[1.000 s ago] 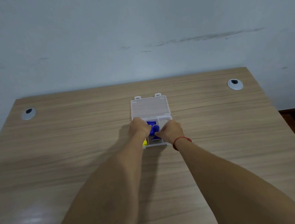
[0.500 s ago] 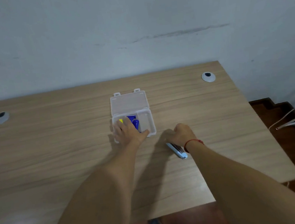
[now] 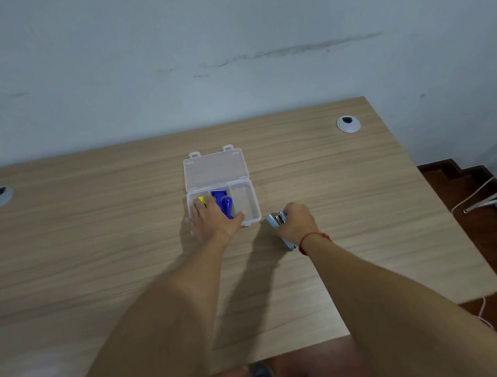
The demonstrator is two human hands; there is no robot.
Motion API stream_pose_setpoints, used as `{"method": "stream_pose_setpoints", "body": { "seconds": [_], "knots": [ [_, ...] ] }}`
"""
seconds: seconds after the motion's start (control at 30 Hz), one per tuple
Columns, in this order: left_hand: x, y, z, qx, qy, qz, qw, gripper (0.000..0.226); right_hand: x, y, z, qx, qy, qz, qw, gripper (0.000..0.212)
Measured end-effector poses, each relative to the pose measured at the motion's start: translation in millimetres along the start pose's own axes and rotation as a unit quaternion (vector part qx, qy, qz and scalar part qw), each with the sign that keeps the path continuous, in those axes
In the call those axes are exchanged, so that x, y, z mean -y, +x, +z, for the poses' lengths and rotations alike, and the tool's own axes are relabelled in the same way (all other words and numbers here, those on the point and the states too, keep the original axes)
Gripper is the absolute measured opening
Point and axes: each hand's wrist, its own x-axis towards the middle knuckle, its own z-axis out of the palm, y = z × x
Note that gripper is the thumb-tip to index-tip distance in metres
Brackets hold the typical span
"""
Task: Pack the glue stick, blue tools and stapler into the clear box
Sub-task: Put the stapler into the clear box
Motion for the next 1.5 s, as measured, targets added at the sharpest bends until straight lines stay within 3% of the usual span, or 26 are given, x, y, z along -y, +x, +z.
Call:
{"method": "stream_pose_setpoints", "body": {
  "seconds": [0.1, 0.23, 0.33, 0.43, 0.6, 0.77, 0.93, 1.07, 1.3, 1.4, 1.5],
  "knots": [
    [3, 3, -9, -0.024, -0.024, -0.013, 0.999, 0.069, 27, 10, -7, -0.023, 0.031, -0.015, 0.999, 0.026],
    [10, 15, -20, -0.025, -0.045, -0.052, 0.997, 0.076, 61, 22, -4, -0.004, 0.05, -0.025, 0.998, 0.025],
    [17, 25, -29, -0.022, -0.101, -0.083, 0.991, 0.068, 78, 31, 7, 0.002, 0.052, -0.026, 0.998, 0.024],
    [26, 33, -33, -0.007, -0.117, -0.085, 0.989, 0.05, 87, 39, 14, -0.007, 0.056, -0.015, 0.998, 0.036],
    [33, 40, -39, 0.004, -0.11, -0.083, 0.99, 0.043, 95, 47, 22, -0.002, 0.062, -0.006, 0.998, 0.043],
    [29, 43, -44, 0.013, -0.118, -0.092, 0.989, 0.044, 100, 59, 17, -0.039, 0.046, -0.006, 0.998, 0.015],
    [22, 64, -49, 0.019, -0.146, -0.105, 0.984, 0.046, 102, 77, 13, -0.034, 0.049, -0.019, 0.998, 0.012],
    [18, 86, -47, 0.035, -0.198, -0.092, 0.975, 0.045, 107, 94, 18, -0.001, 0.089, -0.011, 0.996, 0.031],
    [8, 103, -48, 0.019, -0.279, -0.104, 0.954, 0.043, 119, 105, 23, 0.003, 0.161, 0.018, 0.987, 0.037],
    [6, 100, -54, -0.011, -0.319, -0.113, 0.941, 0.053, 125, 99, 20, -0.014, 0.205, 0.024, 0.978, 0.045],
    [2, 93, -63, -0.041, -0.342, -0.104, 0.933, 0.072, 128, 96, 15, -0.039, 0.253, 0.018, 0.967, 0.066]
  ]
}}
